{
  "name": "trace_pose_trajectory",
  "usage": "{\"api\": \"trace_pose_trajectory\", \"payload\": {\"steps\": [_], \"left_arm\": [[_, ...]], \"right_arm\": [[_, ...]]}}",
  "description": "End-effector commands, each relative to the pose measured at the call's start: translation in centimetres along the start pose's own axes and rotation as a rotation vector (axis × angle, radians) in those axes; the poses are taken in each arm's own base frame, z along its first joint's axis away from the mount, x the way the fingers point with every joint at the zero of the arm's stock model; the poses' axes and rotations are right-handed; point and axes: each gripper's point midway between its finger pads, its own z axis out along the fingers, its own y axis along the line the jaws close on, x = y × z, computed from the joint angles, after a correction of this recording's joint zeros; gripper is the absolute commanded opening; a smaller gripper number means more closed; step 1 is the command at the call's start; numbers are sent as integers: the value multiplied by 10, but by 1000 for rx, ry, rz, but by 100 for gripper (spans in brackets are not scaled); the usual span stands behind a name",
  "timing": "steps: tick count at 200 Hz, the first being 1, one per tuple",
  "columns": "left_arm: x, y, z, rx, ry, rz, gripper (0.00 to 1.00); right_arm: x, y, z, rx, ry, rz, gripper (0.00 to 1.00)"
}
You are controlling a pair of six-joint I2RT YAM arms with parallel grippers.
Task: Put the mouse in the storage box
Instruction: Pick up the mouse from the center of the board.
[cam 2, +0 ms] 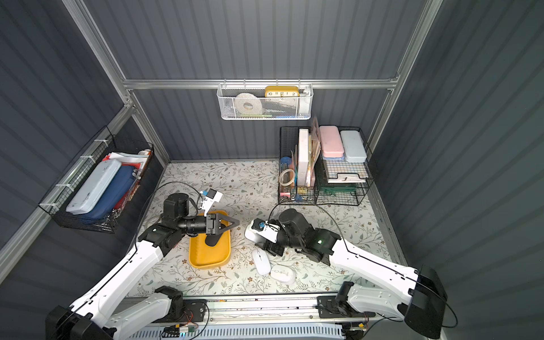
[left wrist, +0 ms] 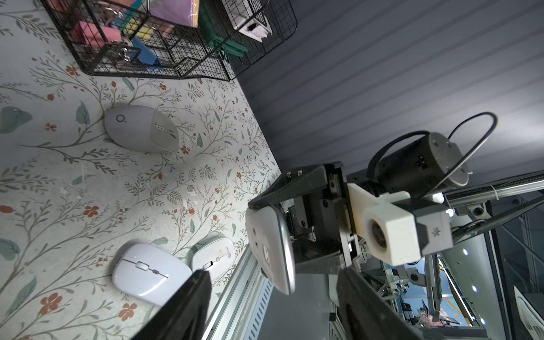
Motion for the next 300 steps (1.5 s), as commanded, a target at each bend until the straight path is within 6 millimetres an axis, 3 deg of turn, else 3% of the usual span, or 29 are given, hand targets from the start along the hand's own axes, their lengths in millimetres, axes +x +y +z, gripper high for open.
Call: {"api": "trace_pose_trajectory", "payload": {"steps": [1,39,74,79,102,161,207,219,236,260,300], "left_arm": [[7,-3,9,28,24,12,71],[12,8,16,0,34,-18,65],[15,9,20,12,39,-26,52],[15,9,21,11,40,-27,51],[18,12,25,6,49,-35,46],[22,20,31,-20,66,-51,37],[23,24,31,-45,62,-58,14],[21,25,29,-66,49,-58,12],[14,28,25,-127,9,-63,0],[5,33,13,-226,-65,-86,0],[1,54,-26,-504,-207,-180,0]], "right_arm": [[-27,-3,0,-5,-61,-66,47],[-31,-1,8,-20,-48,-89,47],[-34,1,9,-24,-49,-99,47],[-27,2,18,-34,-24,-94,47],[-27,-1,22,-24,-14,-82,47],[-29,-6,30,-9,7,-80,47],[-30,-7,33,-7,8,-82,48],[-30,-8,34,0,6,-76,54],[-29,-17,34,52,7,-43,75],[-27,-27,31,124,-1,6,98],[-19,-41,20,233,-34,41,99]]}}
